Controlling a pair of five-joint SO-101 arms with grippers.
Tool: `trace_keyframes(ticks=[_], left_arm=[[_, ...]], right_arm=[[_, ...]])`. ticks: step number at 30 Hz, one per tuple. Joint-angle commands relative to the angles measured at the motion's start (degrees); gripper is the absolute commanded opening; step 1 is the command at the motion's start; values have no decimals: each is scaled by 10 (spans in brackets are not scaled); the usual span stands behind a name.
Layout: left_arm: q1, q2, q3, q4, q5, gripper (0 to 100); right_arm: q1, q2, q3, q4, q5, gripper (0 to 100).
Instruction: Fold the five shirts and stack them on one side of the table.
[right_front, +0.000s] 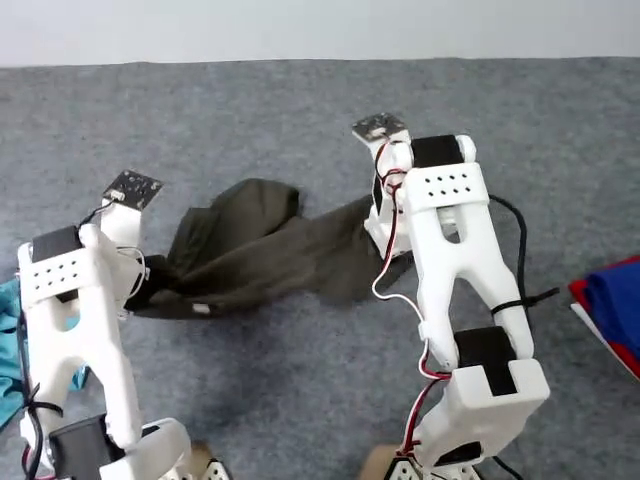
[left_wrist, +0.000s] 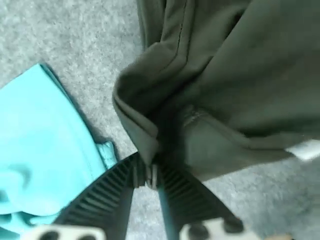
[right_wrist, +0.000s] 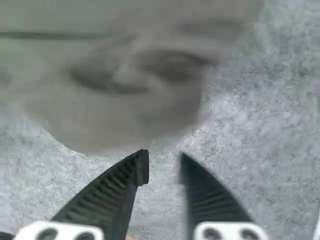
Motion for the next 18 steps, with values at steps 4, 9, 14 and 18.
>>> trace_keyframes(ticks=[4, 9, 14, 18], left_arm=[[-4, -22, 8, -47, 4, 7], [-4, -22, 8, -65, 4, 7], [-4, -22, 8, -69, 3, 7], [-5, -22, 8, -69, 2, 7]], right_arm=[[-9, -21, -44, 37, -59, 265], [-7, 19, -45, 12, -55, 266], [-6, 111, -46, -67, -51, 266], [-10, 167, -55, -108, -20, 264]])
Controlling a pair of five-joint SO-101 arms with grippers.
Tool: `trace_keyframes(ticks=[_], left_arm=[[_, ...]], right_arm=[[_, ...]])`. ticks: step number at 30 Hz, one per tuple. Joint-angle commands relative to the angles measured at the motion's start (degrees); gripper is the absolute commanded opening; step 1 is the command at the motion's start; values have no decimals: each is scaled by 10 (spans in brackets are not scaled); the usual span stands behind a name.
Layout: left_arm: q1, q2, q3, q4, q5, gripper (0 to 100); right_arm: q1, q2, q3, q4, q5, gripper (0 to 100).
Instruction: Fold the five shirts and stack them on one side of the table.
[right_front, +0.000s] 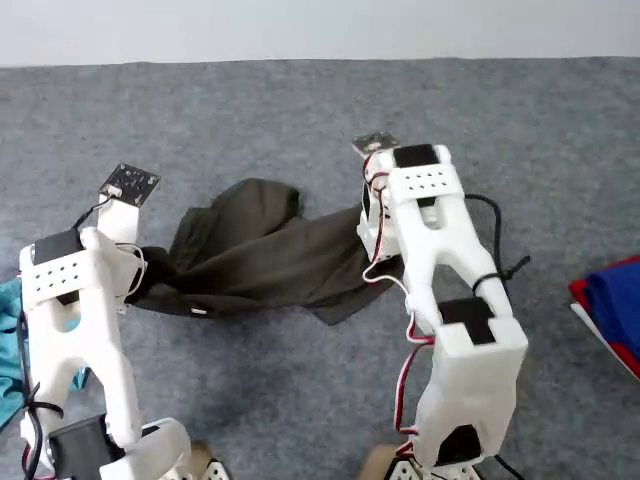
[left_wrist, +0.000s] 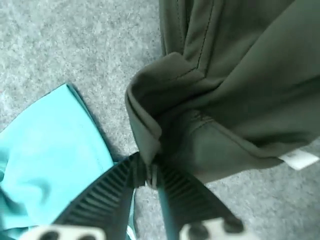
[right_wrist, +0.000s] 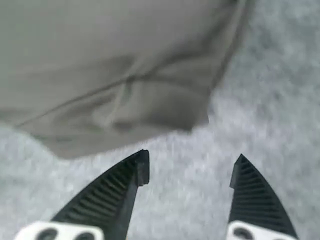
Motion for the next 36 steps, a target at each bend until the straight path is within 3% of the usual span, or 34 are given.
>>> trace_keyframes(ticks=[1, 20, 28, 36], left_arm=[[-4, -22, -1, -10, 2, 7], [-3, -22, -5, -10, 2, 7], [-3, -22, -5, -10, 2, 7], [-1, -26, -7, -9, 4, 7]], right_arm=[[-8, 29, -55, -27, 18, 264], [-47, 168, -156, 56, 23, 258], [-47, 177, -155, 55, 51, 24], [-43, 126, -166, 86, 107, 11]])
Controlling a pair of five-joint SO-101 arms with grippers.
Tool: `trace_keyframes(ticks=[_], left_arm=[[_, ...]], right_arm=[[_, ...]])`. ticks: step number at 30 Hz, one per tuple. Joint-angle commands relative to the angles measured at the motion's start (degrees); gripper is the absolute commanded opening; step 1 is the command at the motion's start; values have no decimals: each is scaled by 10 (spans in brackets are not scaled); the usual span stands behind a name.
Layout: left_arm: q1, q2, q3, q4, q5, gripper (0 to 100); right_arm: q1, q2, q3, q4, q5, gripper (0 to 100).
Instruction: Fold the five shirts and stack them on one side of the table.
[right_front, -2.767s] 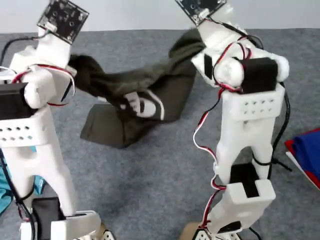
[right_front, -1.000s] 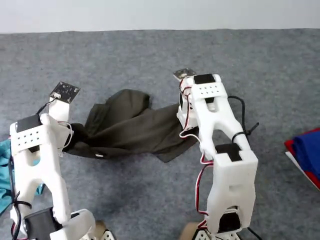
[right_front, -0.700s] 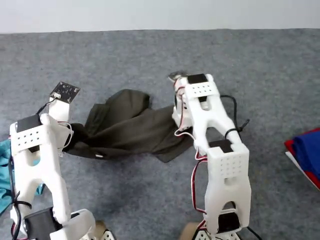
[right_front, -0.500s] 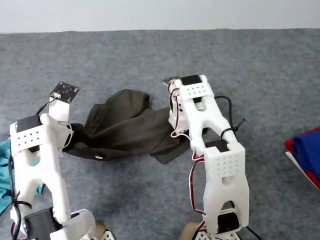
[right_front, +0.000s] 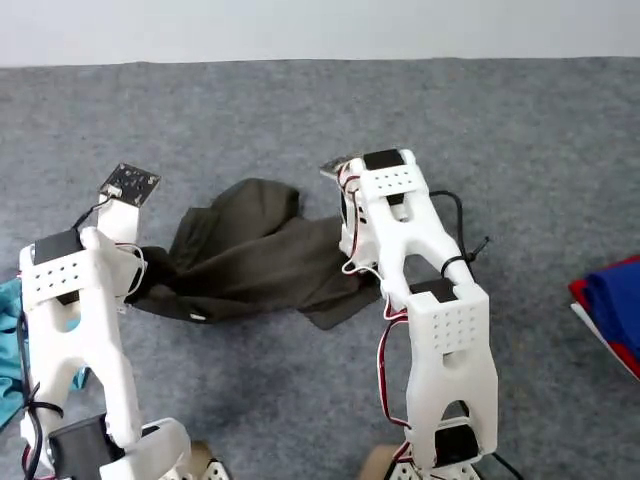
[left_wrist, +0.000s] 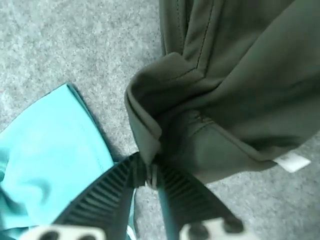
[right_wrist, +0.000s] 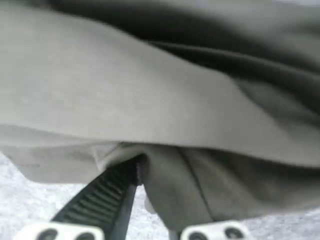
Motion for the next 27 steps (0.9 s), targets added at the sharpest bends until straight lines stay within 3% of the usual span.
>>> trace_keyframes(ticks=[1, 11, 17, 21, 27], left_arm=[[-1, -26, -13, -7, 4, 7], [-3, -26, -78, 3, 94, 8], [0, -21, -71, 1, 98, 83], [0, -21, -49, 2, 97, 156], [26, -26, -50, 52, 69, 190]], right_arm=[[-4, -63, -18, 29, 22, 11], [62, -202, -18, 71, 42, 11], [115, -253, -16, 86, 44, 11], [116, -255, -16, 85, 43, 11], [111, -255, -16, 80, 40, 11]])
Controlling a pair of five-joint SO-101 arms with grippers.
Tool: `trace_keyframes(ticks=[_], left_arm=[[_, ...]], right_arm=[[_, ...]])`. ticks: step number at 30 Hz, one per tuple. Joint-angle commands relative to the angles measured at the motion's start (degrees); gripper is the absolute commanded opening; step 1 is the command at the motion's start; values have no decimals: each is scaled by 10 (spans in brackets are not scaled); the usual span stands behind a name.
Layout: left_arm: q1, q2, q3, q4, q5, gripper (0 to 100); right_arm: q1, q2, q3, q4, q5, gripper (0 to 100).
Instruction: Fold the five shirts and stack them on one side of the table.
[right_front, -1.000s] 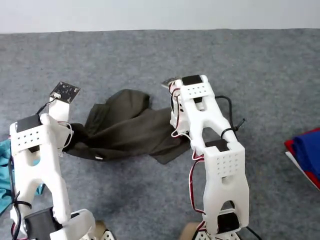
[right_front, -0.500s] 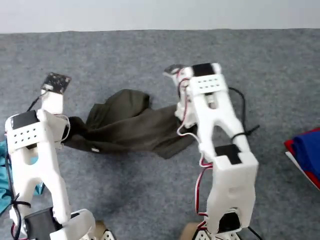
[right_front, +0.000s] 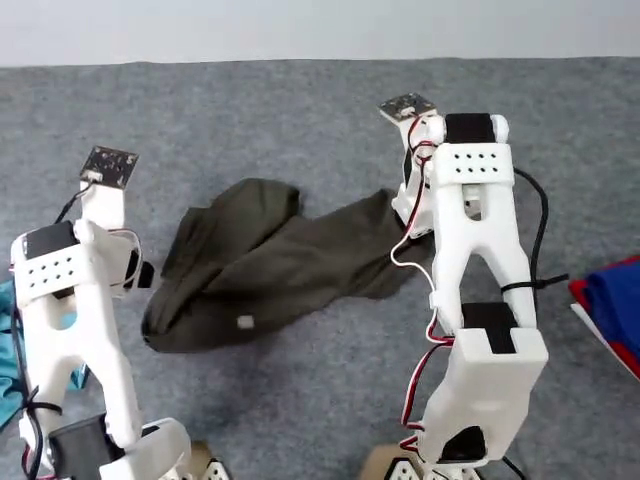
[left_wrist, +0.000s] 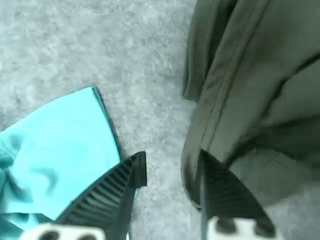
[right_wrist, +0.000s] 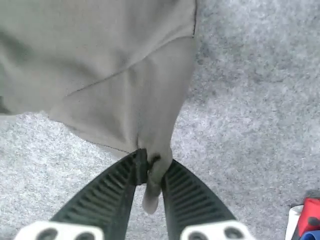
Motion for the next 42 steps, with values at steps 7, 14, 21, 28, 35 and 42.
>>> trace_keyframes(ticks=[7, 14, 21, 28, 35, 42], left_arm=[[98, -23, 0, 73, -69, 189], [122, -21, 51, 14, -113, 192], [149, -21, 134, -30, -155, 192], [165, -2, 135, -74, -156, 194], [180, 114, 98, -53, -163, 208], [179, 175, 51, 14, -193, 178]], right_arm=[[3, -36, -16, 17, 2, 11], [1, -36, -16, 20, 2, 11], [1, -36, -16, 21, 2, 11], [0, -36, -16, 20, -18, 11], [0, -36, -16, 20, -18, 11], [0, -36, -16, 20, -18, 11]])
